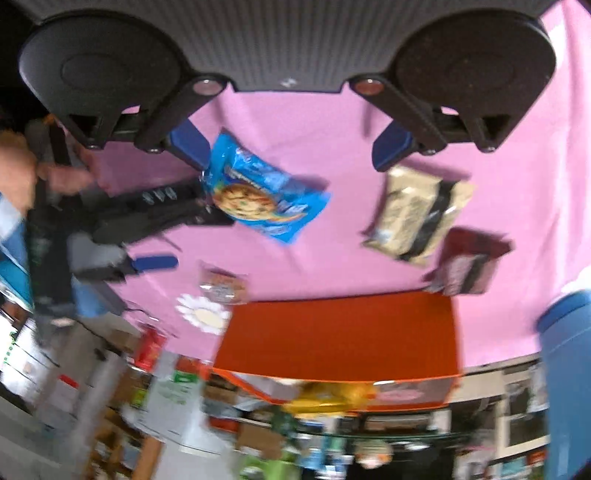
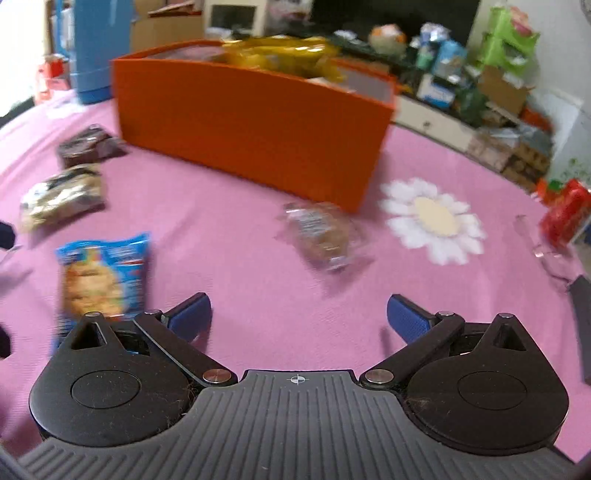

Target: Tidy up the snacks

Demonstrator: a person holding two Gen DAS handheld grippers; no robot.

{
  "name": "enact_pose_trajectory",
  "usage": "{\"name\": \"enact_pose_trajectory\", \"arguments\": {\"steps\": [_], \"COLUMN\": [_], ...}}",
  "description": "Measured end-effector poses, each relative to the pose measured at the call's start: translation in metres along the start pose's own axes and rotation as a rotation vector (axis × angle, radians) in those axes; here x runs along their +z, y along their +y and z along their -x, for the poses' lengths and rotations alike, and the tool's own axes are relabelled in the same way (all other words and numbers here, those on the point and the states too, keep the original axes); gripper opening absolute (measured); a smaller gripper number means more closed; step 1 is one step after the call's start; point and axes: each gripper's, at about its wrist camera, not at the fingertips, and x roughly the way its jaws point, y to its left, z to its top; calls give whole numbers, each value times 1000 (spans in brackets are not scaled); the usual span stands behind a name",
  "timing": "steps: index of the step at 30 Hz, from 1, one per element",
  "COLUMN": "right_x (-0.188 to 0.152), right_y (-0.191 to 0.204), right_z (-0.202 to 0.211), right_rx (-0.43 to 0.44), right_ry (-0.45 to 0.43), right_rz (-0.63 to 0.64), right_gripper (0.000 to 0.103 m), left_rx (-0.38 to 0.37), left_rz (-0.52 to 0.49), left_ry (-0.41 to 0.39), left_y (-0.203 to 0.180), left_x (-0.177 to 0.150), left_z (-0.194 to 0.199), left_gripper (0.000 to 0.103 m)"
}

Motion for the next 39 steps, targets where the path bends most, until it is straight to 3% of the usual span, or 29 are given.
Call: {"name": "enact_pose_trajectory", "arguments": {"steps": [4, 6, 9, 12, 17, 23, 26, 34, 39], "right_x": [-5, -4, 1, 5, 17, 34, 38, 32, 25], "right_y": [23, 32, 22, -9, -51, -63, -53, -24, -26], "right_z": [3, 8, 19, 20, -8, -50, -66, -49, -45], "right_rx": [190, 209, 142, 71, -20, 70, 73, 170, 115], "right_ry": [22, 3, -46, -80, -95, -90, -67, -19, -26], "right_rz": [-31, 19, 30, -47, -137, -193, -187, -157, -162], "right_gripper": [91, 91, 91, 91, 91, 91, 91, 91, 91], "left_rx": [54, 64, 77, 86, 62, 48, 41, 74, 81], "left_rz": [84, 104, 74, -11, -75, -72, -64, -73, -70], "left_ry": [11, 3, -13, 1, 51, 70, 63, 48, 44], "left_y": [7, 11, 9, -1, -10, -9, -8, -1, -4], "left_x": [1, 6, 18, 28, 21, 16, 16, 11, 13], "left_z": [-4, -4, -7, -18, -43, -55, -55, -51, -54], "left_gripper": [93, 93, 93, 93, 93, 93, 93, 93, 93]}}
